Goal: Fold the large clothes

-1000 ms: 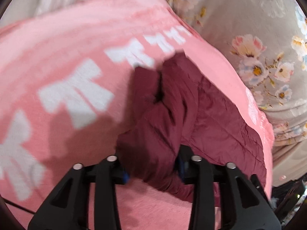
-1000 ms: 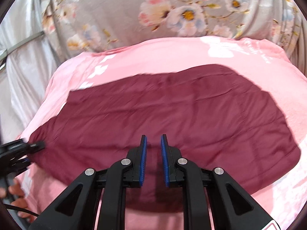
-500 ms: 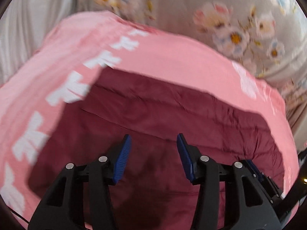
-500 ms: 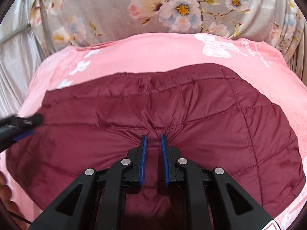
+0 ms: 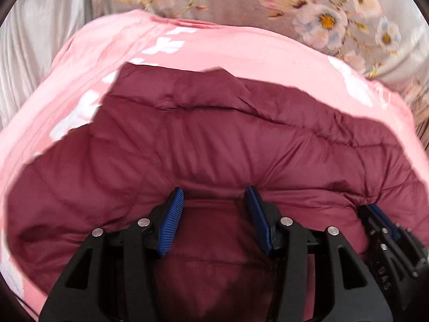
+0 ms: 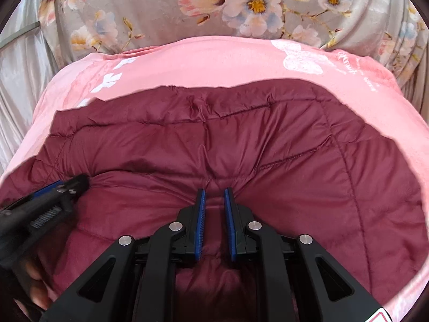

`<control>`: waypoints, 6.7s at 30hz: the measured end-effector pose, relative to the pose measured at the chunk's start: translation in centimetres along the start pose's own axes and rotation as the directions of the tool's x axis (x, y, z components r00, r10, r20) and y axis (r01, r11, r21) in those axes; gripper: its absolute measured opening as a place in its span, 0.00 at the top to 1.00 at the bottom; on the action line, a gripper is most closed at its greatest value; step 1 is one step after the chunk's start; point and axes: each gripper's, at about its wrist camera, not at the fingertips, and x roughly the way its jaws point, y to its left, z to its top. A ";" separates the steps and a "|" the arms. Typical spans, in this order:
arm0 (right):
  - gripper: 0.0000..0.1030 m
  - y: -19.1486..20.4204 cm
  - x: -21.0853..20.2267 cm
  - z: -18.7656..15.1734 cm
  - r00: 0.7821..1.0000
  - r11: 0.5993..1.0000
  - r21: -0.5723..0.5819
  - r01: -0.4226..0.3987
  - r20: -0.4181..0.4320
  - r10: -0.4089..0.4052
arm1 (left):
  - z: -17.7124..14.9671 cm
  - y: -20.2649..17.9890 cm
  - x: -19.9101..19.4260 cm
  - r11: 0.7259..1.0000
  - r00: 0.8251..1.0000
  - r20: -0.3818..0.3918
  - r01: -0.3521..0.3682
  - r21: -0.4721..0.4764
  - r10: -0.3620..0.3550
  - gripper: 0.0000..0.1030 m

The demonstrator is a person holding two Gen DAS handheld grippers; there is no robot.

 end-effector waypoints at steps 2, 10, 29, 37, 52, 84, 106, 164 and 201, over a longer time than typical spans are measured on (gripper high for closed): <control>0.83 0.7 -2.5 -0.4 0.995 0.995 0.031 -0.095 0.010 0.095 | -0.3 3.4 -2.7 0.998 0.999 0.047 0.016 -0.054 -0.014 0.49; 0.83 5.3 -5.0 -4.3 0.978 0.977 -0.049 -0.207 -0.048 0.205 | -4.8 16.0 -6.7 0.923 0.997 0.019 -0.061 -0.379 0.074 0.10; 0.88 2.5 -7.2 -7.1 0.980 0.980 -0.030 -0.197 -0.036 0.196 | -2.2 10.1 -10.3 0.923 0.970 0.113 0.240 -0.301 -0.216 0.82; 0.84 4.7 -6.9 -7.5 0.972 0.966 -0.103 -0.236 -0.021 0.235 | -0.5 2.6 -16.8 0.946 0.929 0.227 0.315 -0.076 -0.291 0.85; 0.88 -9.0 -14.7 -7.1 0.984 0.983 0.070 -0.171 0.058 0.167 | -1.1 -18.7 -13.0 0.899 0.914 0.074 0.374 0.229 -0.399 0.85; 0.58 -11.0 -12.4 11.1 0.963 0.992 0.061 -0.109 0.253 0.090 | 8.2 -7.3 -11.5 0.977 0.955 0.252 0.185 -0.104 -0.154 0.28; 0.98 -14.5 -1.5 9.8 0.996 0.968 0.250 0.037 0.073 -0.057 | 8.0 -13.1 -2.2 0.988 0.984 0.094 0.154 -0.028 -0.151 0.28; 0.88 -16.9 -7.6 -3.4 0.997 0.995 0.057 -0.078 0.022 0.077 | -4.7 -15.9 -1.3 0.990 0.997 -0.007 0.077 0.118 -0.077 0.08; 0.97 -19.6 -9.7 -4.9 0.984 0.959 0.219 -0.178 0.066 0.167 | -8.4 -13.7 -0.5 0.994 0.995 0.045 0.088 0.067 -0.092 0.04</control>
